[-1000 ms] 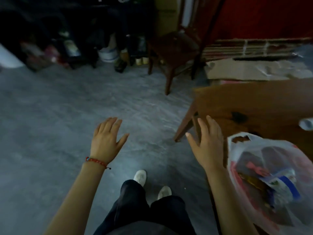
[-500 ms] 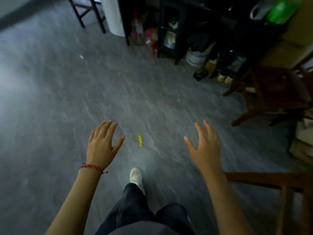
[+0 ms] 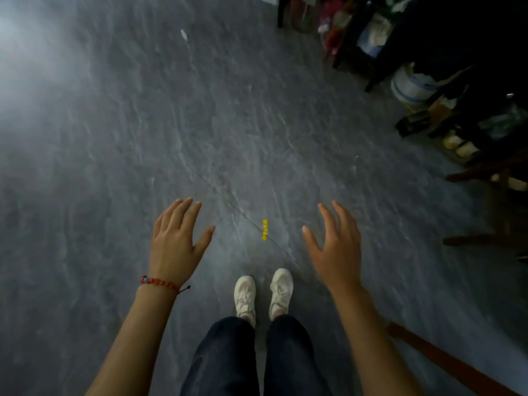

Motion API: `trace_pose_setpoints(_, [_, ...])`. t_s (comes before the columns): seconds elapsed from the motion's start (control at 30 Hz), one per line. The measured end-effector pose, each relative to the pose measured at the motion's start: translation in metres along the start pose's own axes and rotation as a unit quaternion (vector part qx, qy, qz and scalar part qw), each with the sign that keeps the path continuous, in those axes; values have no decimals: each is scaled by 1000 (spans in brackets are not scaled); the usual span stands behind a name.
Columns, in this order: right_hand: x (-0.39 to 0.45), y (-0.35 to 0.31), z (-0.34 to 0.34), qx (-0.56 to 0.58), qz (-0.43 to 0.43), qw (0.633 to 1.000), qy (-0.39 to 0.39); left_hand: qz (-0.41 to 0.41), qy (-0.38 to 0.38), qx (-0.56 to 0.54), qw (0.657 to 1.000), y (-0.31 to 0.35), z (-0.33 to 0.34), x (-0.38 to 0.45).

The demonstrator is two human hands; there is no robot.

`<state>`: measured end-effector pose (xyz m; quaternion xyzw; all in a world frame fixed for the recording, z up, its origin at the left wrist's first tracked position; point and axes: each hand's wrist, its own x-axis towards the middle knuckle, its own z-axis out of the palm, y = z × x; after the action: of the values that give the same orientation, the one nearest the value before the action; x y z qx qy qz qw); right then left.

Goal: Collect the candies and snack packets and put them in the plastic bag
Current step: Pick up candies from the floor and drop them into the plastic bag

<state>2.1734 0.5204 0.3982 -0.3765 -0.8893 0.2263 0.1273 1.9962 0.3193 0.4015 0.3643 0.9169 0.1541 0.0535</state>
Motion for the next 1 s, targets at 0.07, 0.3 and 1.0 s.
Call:
trace_pose_setpoints(0.07, [13,11,32,2,-6,1000,-24,-21,2,-2,1000,-9,23,7])
trace_pose_setpoints(0.3, [43,79,186,-25,-28,994,-103,-65,-12,-6,998,-42,132,28])
trace_pose_setpoints(1.0, [26,275,643,-76,94,975,-184,-114,-24,-1,993,-190,486,24])
